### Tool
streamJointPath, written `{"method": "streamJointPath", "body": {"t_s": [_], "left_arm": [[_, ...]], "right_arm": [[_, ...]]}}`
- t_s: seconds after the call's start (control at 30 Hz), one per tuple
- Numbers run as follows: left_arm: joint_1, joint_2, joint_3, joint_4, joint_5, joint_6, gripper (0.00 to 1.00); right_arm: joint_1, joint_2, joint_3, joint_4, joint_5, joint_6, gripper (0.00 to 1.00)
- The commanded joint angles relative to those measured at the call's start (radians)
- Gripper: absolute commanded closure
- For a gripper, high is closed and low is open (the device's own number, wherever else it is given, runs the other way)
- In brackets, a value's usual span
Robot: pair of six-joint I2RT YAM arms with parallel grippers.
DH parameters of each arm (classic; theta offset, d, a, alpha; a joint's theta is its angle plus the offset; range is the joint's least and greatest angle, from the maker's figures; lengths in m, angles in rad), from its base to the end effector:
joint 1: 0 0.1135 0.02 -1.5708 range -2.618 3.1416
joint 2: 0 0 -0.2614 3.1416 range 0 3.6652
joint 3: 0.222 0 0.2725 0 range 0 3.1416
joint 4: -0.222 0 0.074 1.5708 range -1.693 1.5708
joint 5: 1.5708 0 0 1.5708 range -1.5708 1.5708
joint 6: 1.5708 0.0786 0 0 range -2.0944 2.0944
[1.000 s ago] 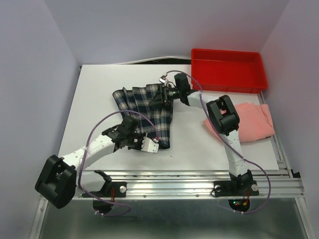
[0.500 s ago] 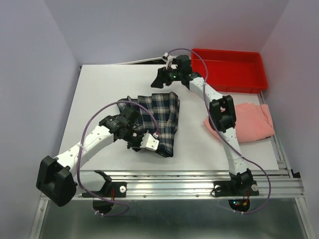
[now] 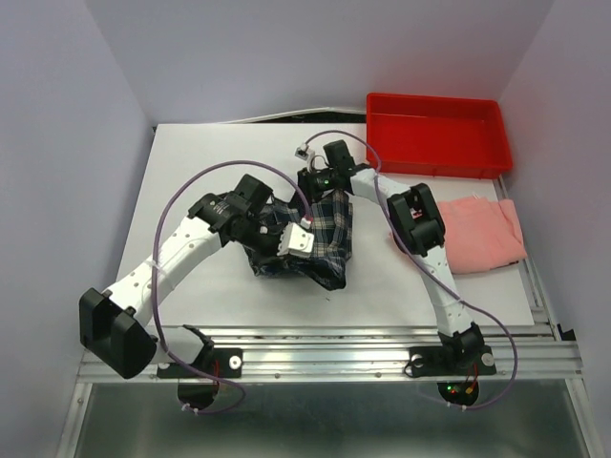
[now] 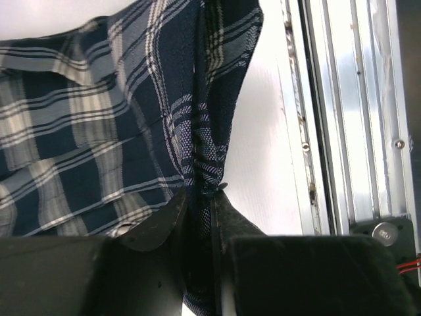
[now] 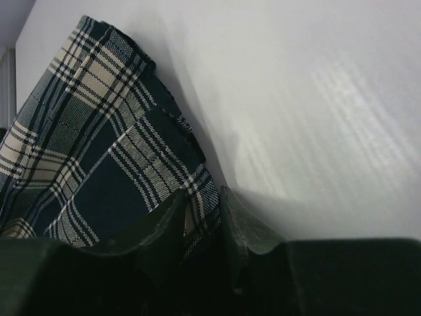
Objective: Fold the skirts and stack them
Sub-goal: Fold the skirt
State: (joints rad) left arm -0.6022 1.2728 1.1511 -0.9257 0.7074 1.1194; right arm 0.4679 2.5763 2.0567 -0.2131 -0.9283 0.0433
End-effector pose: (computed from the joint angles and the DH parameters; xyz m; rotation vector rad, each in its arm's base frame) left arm 0.2028 -0.2014 0.2748 1.9595 1.3737 -0.6870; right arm 0.4993 0.3228 0.0926 -0.9541 2.0710 1.3286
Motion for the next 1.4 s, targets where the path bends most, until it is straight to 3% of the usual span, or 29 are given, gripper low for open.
{"method": "streamJointPath", "body": {"t_s": [0.0,0.33,0.6,0.77,1.07,1.2,1.33,1.37], "left_arm": [[0.025,0.051,0.149,-0.022,0.049,-0.081,1.0],[0.222,0.339,0.357,-0.059,0.055,-0.075,1.0],[0.28,0.514,0.464,0.008,0.049,-0.128,1.0],[0.285,0.583,0.475,0.091,-0.002,-0.145,1.0],[0.289,0.678,0.363,0.3,-0.169,-0.244,1.0],[0.288,0.7,0.352,0.252,-0.152,-0.188,1.0],[0.288,0.685,0.317,0.196,-0.141,-0.148,1.0],[0.289,0.683,0.314,0.195,-0.141,-0.148,1.0]], "right_arm": [[0.055,-0.074,-0.105,-0.042,-0.064,-0.031,0.68],[0.075,-0.123,-0.187,-0.02,-0.136,-0.008,0.71],[0.075,-0.13,-0.188,-0.023,-0.165,-0.006,0.71],[0.075,-0.114,-0.173,-0.025,-0.188,-0.002,0.71],[0.075,-0.099,-0.161,-0.029,-0.179,-0.011,0.71],[0.066,-0.099,-0.116,-0.032,-0.095,0.004,0.61],[0.009,-0.041,0.084,-0.031,-0.02,0.146,0.42],[-0.006,-0.028,0.121,-0.031,-0.017,0.17,0.42]]}}
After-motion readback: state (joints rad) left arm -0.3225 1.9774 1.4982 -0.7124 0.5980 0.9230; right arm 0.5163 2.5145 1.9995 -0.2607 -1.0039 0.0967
